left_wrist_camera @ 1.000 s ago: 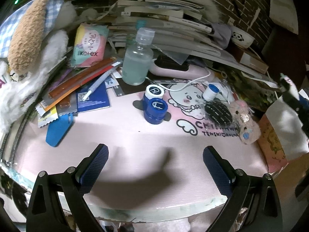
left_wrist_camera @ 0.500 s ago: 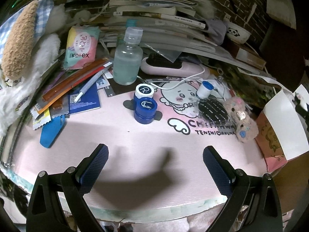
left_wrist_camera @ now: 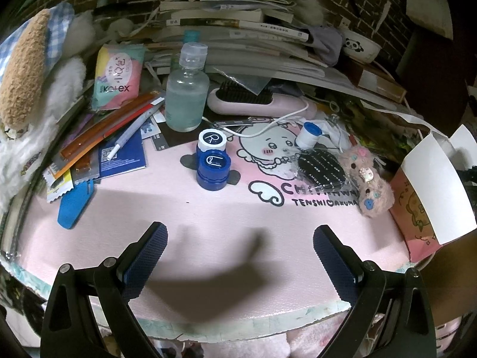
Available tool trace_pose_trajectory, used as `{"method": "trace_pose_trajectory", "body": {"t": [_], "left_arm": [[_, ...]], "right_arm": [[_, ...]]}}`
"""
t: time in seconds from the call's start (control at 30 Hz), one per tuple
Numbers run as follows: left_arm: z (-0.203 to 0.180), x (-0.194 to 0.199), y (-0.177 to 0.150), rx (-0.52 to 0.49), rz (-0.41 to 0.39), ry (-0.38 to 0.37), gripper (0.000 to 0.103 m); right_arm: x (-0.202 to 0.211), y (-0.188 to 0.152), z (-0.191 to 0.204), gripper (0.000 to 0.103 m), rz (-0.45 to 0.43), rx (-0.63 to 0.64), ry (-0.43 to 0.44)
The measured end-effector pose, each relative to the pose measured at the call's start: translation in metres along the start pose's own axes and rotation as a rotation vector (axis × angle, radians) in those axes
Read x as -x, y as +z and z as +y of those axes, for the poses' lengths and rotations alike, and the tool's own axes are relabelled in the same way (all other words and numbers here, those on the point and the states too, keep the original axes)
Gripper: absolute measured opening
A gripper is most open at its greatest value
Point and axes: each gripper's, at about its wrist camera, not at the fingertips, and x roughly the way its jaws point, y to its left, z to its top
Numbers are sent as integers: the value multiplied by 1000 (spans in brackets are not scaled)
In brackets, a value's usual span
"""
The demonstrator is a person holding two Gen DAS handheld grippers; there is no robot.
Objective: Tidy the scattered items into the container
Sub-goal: 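Carry the panda plush into the white box and open the right tool, then grasp the blue contact-lens case with the left tool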
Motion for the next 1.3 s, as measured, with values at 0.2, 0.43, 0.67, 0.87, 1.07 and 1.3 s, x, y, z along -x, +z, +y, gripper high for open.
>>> {"method": "trace_pose_trajectory", "body": {"t": [0.2, 0.43, 0.67, 0.87, 1.07, 1.3], "left_arm": [[-1, -1, 0, -1, 4, -2, 98], [0, -4, 1, -3, 0, -19, 98], [-1, -7, 1, -10, 5, -17, 98], [-3, -7, 0, -15, -1, -18, 98], [-3, -8, 1, -21, -6, -15, 98], [0, -11, 4, -28, -36, -35, 97]], "right_arm": [[-5, 1, 1, 44, 41, 16, 9], [8, 3, 0, 72, -26, 8, -23], [21, 7, 1, 76, -87, -4, -38], [39, 14, 5, 76, -170, -39, 18], [68, 15, 39, 76, -296, -36, 162], [72, 20, 102, 82, -323, 39, 374]]}}
